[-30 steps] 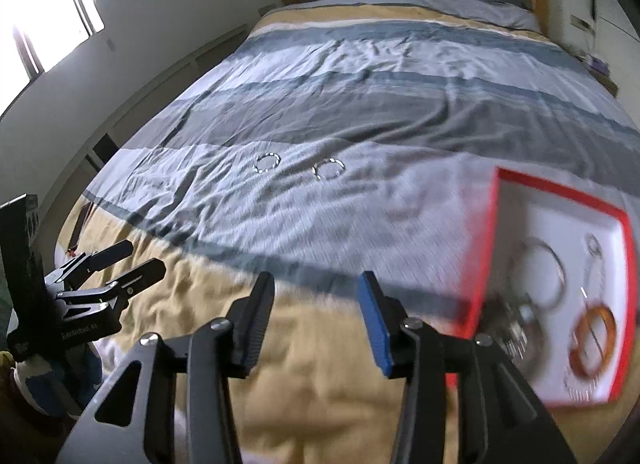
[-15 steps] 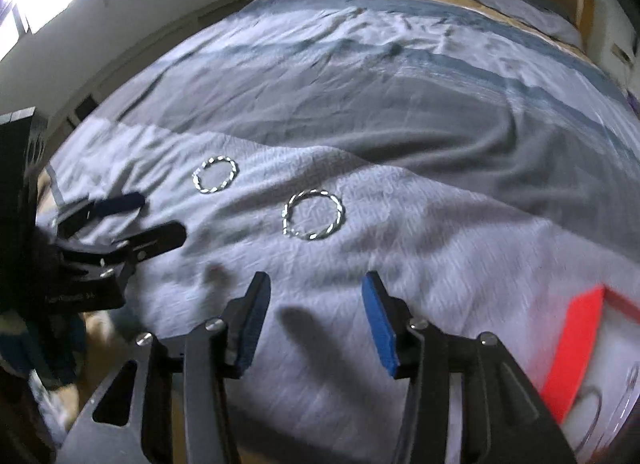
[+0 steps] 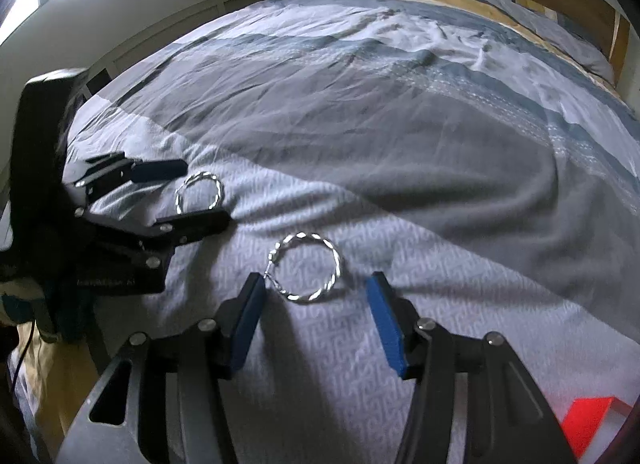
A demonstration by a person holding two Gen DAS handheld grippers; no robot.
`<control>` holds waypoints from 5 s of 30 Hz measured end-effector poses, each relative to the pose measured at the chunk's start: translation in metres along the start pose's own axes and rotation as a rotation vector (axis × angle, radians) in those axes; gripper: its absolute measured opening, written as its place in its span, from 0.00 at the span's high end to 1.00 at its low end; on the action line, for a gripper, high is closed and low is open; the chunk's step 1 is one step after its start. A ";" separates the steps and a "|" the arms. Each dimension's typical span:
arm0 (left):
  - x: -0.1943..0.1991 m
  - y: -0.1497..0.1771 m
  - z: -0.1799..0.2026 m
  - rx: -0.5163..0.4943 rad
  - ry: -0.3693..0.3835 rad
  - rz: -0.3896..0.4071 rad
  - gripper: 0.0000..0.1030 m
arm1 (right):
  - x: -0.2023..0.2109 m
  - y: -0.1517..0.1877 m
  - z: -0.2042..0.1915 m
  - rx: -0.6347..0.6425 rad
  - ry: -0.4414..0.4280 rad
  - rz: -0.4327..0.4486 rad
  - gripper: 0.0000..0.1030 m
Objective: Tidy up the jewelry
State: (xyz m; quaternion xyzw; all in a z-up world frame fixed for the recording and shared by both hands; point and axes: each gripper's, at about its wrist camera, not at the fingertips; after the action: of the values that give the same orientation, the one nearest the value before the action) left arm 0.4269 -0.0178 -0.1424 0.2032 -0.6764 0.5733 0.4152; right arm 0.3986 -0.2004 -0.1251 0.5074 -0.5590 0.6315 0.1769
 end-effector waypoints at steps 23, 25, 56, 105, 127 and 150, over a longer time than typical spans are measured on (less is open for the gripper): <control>0.105 0.052 0.038 0.058 0.093 0.028 0.64 | 0.118 0.070 -0.038 -0.095 -0.025 0.151 0.62; 0.119 0.053 0.053 0.050 0.117 0.040 0.64 | 0.138 0.083 -0.036 -0.097 -0.013 0.166 0.62; 0.035 0.010 0.331 -0.238 0.277 -0.012 0.64 | 0.169 0.186 0.181 -0.250 0.304 0.007 0.62; 0.265 0.064 0.243 -0.067 -0.062 0.197 0.17 | 0.287 0.205 0.018 -0.289 0.277 0.177 0.52; 0.389 0.156 0.169 0.059 -0.199 0.309 0.05 | 0.327 0.239 -0.109 -0.331 0.319 0.286 0.43; 0.424 0.234 0.103 0.202 -0.287 0.284 0.01 | 0.327 0.272 -0.164 -0.312 0.332 0.294 0.31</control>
State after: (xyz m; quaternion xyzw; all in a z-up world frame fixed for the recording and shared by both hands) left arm -0.0261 0.0308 0.0531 0.2260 -0.6898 0.6559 0.2072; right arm -0.0277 -0.2525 0.0288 0.2771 -0.6805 0.6312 0.2484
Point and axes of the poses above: each gripper's, at about its wrist camera, not at the fingertips, and x roughly against the way its jaws point, z to its right, y to its underside, and after that the axes turned 1 degree about -y, right-handed
